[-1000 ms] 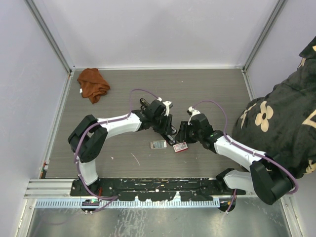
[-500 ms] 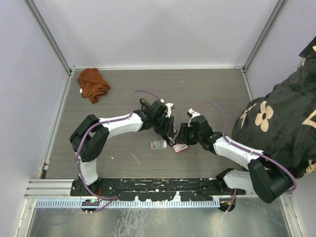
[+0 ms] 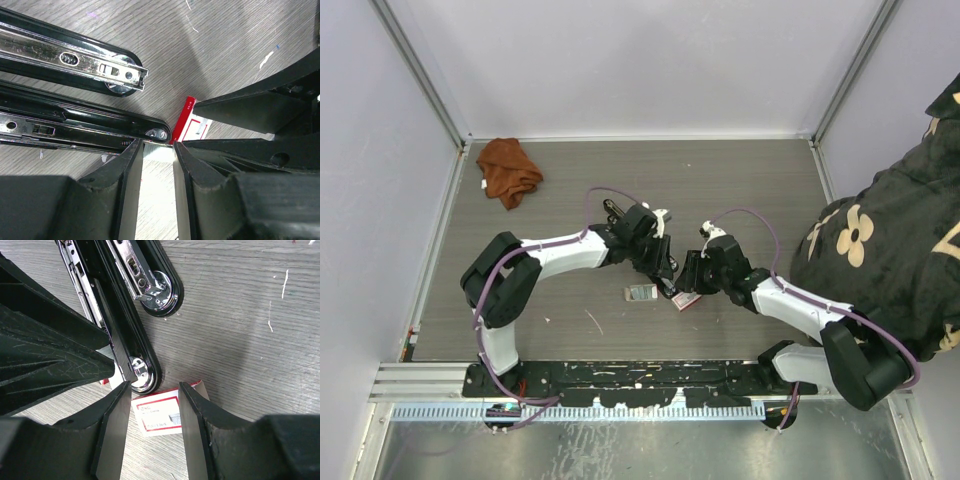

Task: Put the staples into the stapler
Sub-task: Adjust the staple in the stapler.

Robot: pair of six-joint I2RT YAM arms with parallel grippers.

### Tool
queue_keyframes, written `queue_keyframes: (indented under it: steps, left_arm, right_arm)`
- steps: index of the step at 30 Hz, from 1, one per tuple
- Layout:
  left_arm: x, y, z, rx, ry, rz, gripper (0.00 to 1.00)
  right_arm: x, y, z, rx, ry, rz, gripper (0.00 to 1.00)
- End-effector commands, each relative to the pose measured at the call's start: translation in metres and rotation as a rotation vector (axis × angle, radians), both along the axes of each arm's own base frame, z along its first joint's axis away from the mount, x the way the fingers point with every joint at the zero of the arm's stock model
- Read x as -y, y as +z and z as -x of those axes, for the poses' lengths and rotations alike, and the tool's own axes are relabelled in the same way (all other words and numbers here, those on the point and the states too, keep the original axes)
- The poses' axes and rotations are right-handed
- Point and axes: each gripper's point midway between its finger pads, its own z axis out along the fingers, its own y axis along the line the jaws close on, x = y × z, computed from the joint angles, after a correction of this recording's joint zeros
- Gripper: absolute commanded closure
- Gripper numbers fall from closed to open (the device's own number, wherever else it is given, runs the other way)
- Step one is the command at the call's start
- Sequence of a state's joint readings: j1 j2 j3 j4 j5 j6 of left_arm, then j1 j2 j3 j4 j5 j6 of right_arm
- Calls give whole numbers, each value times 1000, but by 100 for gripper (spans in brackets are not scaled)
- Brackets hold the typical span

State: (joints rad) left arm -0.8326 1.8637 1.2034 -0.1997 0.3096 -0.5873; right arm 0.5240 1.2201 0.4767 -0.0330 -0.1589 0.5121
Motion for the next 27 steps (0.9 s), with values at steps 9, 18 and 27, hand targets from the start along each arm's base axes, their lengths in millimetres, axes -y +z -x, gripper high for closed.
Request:
queue_keyframes:
  steps: [9,18,27]
  left_arm:
    - [23,49,13,-10,-31,204,70]
    - [25,49,19,-30,-41,216,70]
    - [20,48,22,-1,-47,185,71]
  right_arm:
    - [-2,4,-8,32,-21,-22,51]
    - [-3,4,-8,31,-21,-24,51]
    - [1,7,-8,43,-37,-20,51]
